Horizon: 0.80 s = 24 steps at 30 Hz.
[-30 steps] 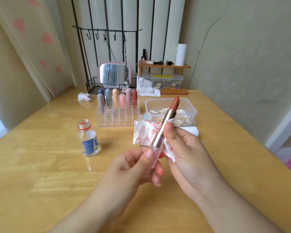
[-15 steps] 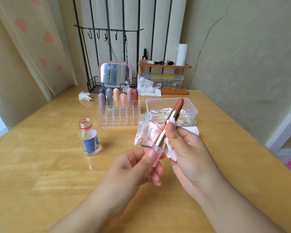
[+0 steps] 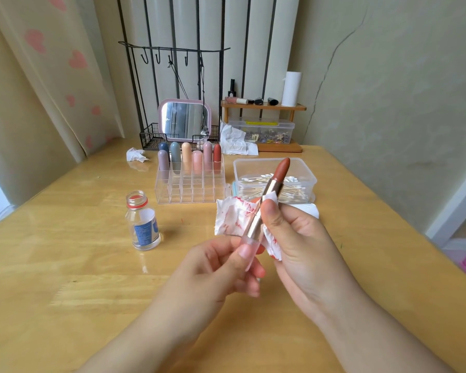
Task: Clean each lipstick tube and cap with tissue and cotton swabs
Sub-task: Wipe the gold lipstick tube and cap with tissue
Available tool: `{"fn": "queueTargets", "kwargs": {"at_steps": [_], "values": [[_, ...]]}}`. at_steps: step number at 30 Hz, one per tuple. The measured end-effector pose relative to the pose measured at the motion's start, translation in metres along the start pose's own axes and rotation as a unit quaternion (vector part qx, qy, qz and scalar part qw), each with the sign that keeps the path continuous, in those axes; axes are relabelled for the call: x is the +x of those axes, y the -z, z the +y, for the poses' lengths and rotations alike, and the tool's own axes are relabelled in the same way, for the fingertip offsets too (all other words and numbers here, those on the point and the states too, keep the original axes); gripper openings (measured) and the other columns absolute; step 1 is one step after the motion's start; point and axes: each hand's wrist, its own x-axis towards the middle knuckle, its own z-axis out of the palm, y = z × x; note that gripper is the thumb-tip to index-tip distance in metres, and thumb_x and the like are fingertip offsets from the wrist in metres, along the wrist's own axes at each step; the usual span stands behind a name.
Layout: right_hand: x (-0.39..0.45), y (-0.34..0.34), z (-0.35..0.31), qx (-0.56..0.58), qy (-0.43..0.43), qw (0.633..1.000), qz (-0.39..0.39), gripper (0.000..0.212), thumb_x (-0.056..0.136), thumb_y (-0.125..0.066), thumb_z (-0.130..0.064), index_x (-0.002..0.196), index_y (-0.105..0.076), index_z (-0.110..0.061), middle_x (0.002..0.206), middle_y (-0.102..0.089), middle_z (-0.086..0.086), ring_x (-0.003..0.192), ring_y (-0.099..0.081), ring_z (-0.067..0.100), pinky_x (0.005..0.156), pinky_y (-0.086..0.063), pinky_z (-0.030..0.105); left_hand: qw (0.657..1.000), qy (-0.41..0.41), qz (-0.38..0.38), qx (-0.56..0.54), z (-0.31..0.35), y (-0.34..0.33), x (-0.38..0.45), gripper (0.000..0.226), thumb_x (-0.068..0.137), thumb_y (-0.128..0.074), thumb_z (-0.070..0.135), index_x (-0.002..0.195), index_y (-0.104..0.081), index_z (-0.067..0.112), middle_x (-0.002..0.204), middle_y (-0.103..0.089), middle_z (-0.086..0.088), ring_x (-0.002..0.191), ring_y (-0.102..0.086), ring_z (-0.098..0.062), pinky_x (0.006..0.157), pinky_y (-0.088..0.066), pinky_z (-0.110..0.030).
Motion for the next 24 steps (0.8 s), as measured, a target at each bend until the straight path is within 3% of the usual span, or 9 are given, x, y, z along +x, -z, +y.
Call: {"fn": "queueTargets", "kwargs": {"at_steps": [2,6,9,11,14,17,19,22,24], "values": [[0.0013,-0.0009,0.0035,-0.008,0.013,1.0,-0.003,0.066,0.062,-0.072,-0.063,0.077,-0.061,0.0,0.07,-0.055,0.018,0.06,-0.045,0.031,0.046,-0.041,0.032,0.999,-0.029,0.023,0.012,0.0011,-0.0016,0.0001,0.023,0.082,-0.067,0.022,0.085,-0.065,-0.001,0.067,-0.064,-0.011,0.054,-0.055,-0.016,0.059,-0.051,-0.023],[0.0035,-0.0031,0.0081,-0.027,0.017,0.999,0.024,0.073,0.059,-0.073,-0.069,0.075,-0.059,0.001,0.079,-0.048,0.011,0.076,-0.041,0.024,0.071,-0.036,0.038,0.995,-0.042,0.09,0.0,-0.0007,-0.0034,0.0016,0.016,0.062,-0.069,0.011,0.075,-0.064,0.002,0.064,-0.062,-0.013,0.051,-0.056,-0.013,0.05,-0.049,-0.017],[0.0022,-0.0003,0.0055,-0.017,0.007,1.0,0.02,0.057,0.07,-0.068,-0.056,0.076,-0.062,0.0,0.069,-0.053,0.013,0.065,-0.045,0.024,0.059,-0.042,0.029,0.998,-0.014,0.064,0.01,-0.0023,-0.0014,0.0023,0.021,0.074,-0.075,0.019,0.08,-0.065,0.001,0.068,-0.066,-0.013,0.057,-0.06,-0.019,0.06,-0.056,-0.027],[0.0002,-0.0002,0.0005,-0.009,-0.003,1.0,0.015,0.049,0.066,-0.062,-0.049,0.079,-0.064,-0.002,0.059,-0.054,0.011,0.052,-0.04,0.026,0.046,-0.04,0.024,1.0,0.01,0.027,-0.004,-0.0032,0.0012,0.0024,0.035,0.081,-0.062,0.032,0.087,-0.063,-0.002,0.074,-0.067,-0.015,0.062,-0.061,-0.022,0.066,-0.056,-0.031],[-0.0001,-0.0006,-0.0005,-0.012,-0.006,1.0,0.0,0.054,0.066,-0.063,-0.051,0.08,-0.062,0.001,0.06,-0.054,0.019,0.054,-0.038,0.034,0.04,-0.037,0.025,1.0,0.014,-0.006,-0.012,-0.0019,0.0011,0.0012,0.041,0.082,-0.052,0.033,0.092,-0.061,-0.005,0.073,-0.065,-0.014,0.061,-0.058,-0.02,0.067,-0.054,-0.031],[0.0024,-0.0003,0.0046,-0.007,0.004,1.0,-0.008,0.062,0.063,-0.072,-0.061,0.078,-0.062,-0.001,0.065,-0.056,0.018,0.054,-0.045,0.029,0.042,-0.04,0.027,1.0,-0.016,0.023,0.004,0.0011,-0.001,0.0008,0.033,0.084,-0.065,0.027,0.09,-0.063,-0.006,0.067,-0.064,-0.011,0.054,-0.056,-0.016,0.061,-0.053,-0.025],[0.0033,-0.001,0.0067,-0.005,0.014,1.0,-0.001,0.062,0.061,-0.073,-0.063,0.076,-0.063,-0.004,0.067,-0.059,0.012,0.059,-0.051,0.024,0.049,-0.044,0.027,0.997,-0.039,0.061,0.012,0.0025,-0.0019,0.0013,0.026,0.074,-0.067,0.019,0.086,-0.064,-0.004,0.064,-0.065,-0.01,0.05,-0.056,-0.013,0.054,-0.049,-0.018],[0.0028,-0.001,0.006,0.003,0.009,1.0,0.01,0.049,0.068,-0.063,-0.048,0.079,-0.064,0.0,0.066,-0.063,0.007,0.063,-0.057,0.016,0.055,-0.047,0.024,0.992,-0.058,0.108,0.035,0.0033,-0.0039,0.0004,0.027,0.062,-0.068,0.017,0.082,-0.062,0.0,0.061,-0.065,-0.006,0.049,-0.056,-0.008,0.049,-0.044,-0.012],[0.002,-0.0011,0.0028,0.006,0.003,1.0,0.005,0.055,0.067,-0.061,-0.045,0.083,-0.061,0.008,0.066,-0.061,0.011,0.061,-0.055,0.02,0.052,-0.046,0.026,0.993,-0.046,0.106,0.033,0.0021,-0.0036,0.0005,0.025,0.066,-0.072,0.019,0.081,-0.063,0.001,0.061,-0.064,-0.007,0.052,-0.059,-0.01,0.052,-0.047,-0.014]]}}
